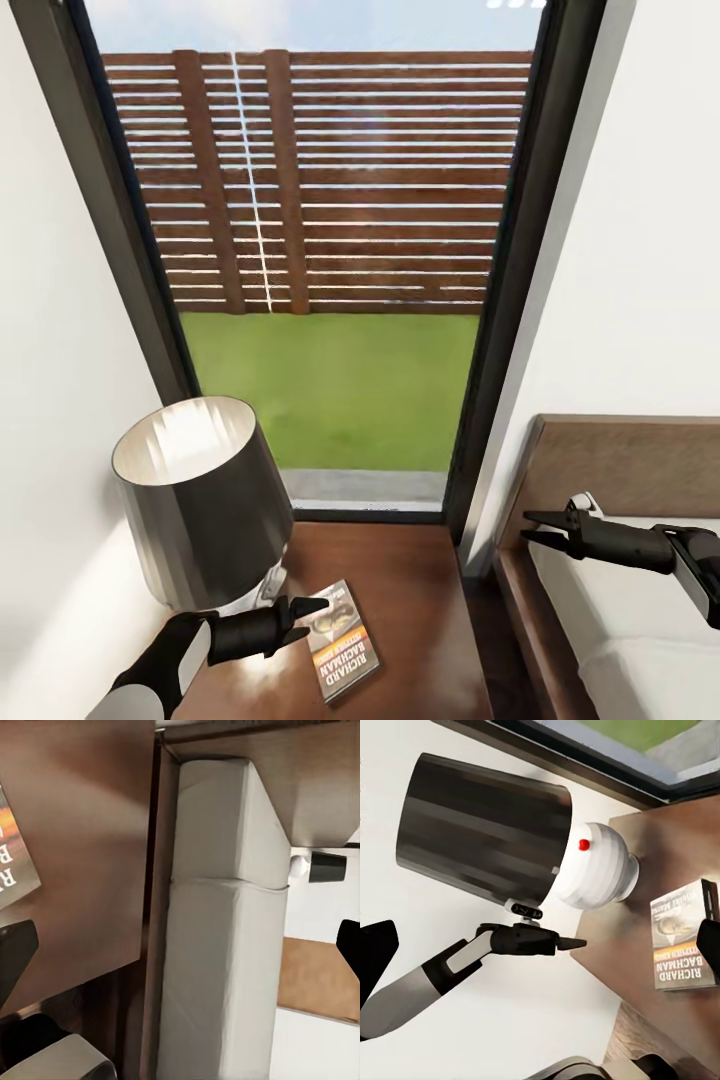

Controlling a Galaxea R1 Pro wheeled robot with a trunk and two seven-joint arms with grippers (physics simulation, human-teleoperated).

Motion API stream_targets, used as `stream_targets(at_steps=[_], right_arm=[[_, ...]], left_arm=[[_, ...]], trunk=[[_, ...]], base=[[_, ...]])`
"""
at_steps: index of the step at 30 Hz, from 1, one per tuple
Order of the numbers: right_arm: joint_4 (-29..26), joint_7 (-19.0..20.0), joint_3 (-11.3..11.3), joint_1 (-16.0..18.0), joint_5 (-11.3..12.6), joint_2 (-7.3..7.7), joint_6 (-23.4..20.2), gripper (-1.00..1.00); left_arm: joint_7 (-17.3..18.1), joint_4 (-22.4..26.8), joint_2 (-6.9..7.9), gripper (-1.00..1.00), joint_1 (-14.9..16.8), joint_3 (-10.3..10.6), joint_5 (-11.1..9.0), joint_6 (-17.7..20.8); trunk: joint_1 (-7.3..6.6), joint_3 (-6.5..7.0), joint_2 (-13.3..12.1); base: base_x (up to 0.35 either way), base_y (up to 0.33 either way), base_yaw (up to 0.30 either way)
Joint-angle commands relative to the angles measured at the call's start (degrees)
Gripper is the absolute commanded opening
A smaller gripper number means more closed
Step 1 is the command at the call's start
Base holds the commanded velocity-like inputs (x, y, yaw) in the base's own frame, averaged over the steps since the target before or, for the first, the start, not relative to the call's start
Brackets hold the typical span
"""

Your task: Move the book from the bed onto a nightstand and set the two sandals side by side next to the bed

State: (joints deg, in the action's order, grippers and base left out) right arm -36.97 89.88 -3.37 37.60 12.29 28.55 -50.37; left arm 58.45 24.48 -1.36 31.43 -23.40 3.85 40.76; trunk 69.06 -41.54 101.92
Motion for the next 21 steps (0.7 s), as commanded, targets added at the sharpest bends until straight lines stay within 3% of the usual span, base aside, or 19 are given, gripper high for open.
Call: stream_targets(at_steps=[1,11,17,21], right_arm=[[0.1,0.1,0.0,0.0,0.1,0.02,-0.5,1.0],[1.1,-0.2,0.2,0.0,-0.3,-0.04,1.6,1.0],[7.7,-0.4,0.3,0.0,-0.5,-0.08,8.0,1.0],[11.4,-0.5,0.4,0.0,-0.6,-0.33,10.1,1.0]], left_arm=[[0.2,0.1,-0.09,1.0,0.0,-0.4,0.4,0.3],[0.1,0.0,-0.21,1.0,0.0,-0.4,0.5,-4.7],[0.1,-0.2,-0.19,1.0,-0.1,-0.4,0.5,-5.9],[0.0,-0.7,-0.12,1.0,-0.1,-0.5,0.6,-7.7]], trunk=[[-0.23,0.13,-0.4],[-2.43,1.92,-4.4],[-3.75,3.0,-6.8],[-4.62,3.72,-8.4]], base=[[0.0,0.0,0.0],[0.0,0.0,0.0],[0.0,0.0,0.0],[0.0,0.0,0.0]])
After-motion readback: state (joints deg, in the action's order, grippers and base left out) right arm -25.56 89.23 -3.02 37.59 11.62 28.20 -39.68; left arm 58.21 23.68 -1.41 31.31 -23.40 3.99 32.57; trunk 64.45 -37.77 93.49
